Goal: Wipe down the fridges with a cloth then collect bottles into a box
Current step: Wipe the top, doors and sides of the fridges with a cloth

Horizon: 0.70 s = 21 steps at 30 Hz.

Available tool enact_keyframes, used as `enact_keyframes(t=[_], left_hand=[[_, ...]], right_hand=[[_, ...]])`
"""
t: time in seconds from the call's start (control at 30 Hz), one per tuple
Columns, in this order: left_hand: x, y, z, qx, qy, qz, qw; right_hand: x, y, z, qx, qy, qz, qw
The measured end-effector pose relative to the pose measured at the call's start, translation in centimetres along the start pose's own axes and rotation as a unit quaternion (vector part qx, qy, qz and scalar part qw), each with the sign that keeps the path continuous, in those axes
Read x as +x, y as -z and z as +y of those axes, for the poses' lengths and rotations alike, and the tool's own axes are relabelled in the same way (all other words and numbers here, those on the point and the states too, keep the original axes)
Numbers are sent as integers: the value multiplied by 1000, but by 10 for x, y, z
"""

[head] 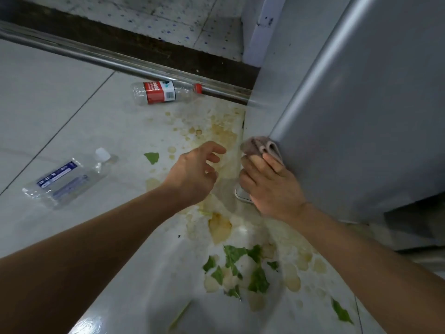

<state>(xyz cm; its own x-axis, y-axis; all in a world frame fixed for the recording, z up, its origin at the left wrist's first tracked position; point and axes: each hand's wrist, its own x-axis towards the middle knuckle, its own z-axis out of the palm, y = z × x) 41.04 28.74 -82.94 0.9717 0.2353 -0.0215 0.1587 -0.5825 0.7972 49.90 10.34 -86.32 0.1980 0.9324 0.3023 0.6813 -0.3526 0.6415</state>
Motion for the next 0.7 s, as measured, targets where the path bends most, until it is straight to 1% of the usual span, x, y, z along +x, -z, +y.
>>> enact_keyframes(t=[0.07, 0.1, 0.13, 0.17, 0.2, 0.23, 0.27, 0.3, 0.33, 0.37, 0.4, 0.43, 0.47, 0.5, 0.53, 0.6, 0.67, 0.7], left_hand=[[-3, 1, -2, 0, 1, -4, 1000], [-4, 1, -2, 0, 2, -6, 1000], [-5, 0, -2, 1, 2, -7, 1000], [-6, -1, -1, 3, 2, -8, 1000], [-7, -2, 1, 5, 1, -8, 1000], [-7, -4, 4, 7, 0, -7, 1000], [-6, -5, 6, 8, 0, -6, 1000], [-6, -7, 9, 9, 0, -5, 1000], [-5, -9, 11, 10, 0, -3, 1000], [-3, -10, 13, 10, -1, -2, 1000], [0, -12, 15, 11, 0, 1, 1000], [2, -14, 17, 13, 2, 5, 1000], [4, -17, 20, 18, 5, 9, 1000], [6, -21, 22, 23, 9, 11, 1000], [7, -26, 26, 26, 13, 12, 1000], [9, -38, 33, 22, 13, 9, 1000], [11, -52, 40, 18, 2, 5, 1000], [12, -58, 42, 17, -1, 10, 1000]], right_hand=[[-6, -7, -13, 4, 47, -95, 994], [-8, -9, -17, -14, 76, -139, 987], [-12, -12, -23, -34, 112, -191, 975], [-15, -17, -27, -28, 149, -244, 958], [-17, -19, -28, -35, 201, -285, 937], [-16, -16, -26, -36, 245, -298, 922], [-19, -12, -21, -41, 266, -301, 915], [-23, -5, -14, -27, 235, -292, 927], [-28, 2, -4, -14, 173, -258, 950], [-33, 10, 8, -10, 114, -181, 977], [-36, 21, 22, -16, 48, -82, 995], [-38, 28, 36, -38, 4, 25, 999], [-42, 34, 49, -52, -31, 110, 992], [-46, 37, 60, -62, -57, 163, 983], [-48, 38, 67, -53, -80, 196, 976], [-49, 32, 66, -6, -129, 223, 966], [-57, 16, 47, 36, -148, 198, 968], [-64, 6, 35, 41, -132, 166, 976]])
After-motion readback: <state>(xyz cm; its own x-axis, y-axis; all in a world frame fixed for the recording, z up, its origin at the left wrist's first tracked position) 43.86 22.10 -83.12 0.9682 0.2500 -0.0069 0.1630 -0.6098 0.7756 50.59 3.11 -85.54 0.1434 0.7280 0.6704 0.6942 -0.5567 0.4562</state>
